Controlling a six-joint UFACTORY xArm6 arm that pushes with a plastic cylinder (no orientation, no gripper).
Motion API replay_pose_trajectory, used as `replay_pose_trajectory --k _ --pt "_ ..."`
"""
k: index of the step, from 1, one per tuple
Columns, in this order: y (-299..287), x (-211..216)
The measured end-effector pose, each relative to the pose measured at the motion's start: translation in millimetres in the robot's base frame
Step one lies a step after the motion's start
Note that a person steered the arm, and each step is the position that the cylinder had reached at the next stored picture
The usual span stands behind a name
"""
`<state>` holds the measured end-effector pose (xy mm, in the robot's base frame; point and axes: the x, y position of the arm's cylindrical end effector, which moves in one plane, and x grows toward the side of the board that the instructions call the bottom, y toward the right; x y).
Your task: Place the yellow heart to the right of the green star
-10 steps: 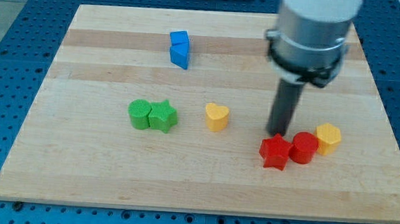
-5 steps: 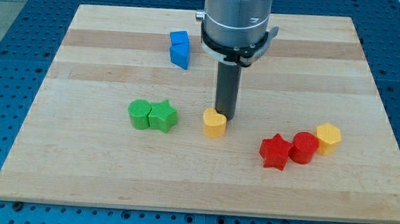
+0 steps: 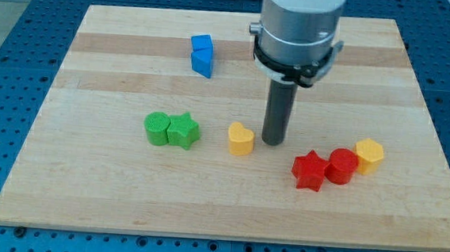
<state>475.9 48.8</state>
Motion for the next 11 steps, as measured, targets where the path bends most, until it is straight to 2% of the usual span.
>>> replay_pose_trajectory --k 2,3,4,9,11 --pt "-18 -13" --pt "23 -1" --pt "24 39" --pt "-37 20" --pt "-45 20"
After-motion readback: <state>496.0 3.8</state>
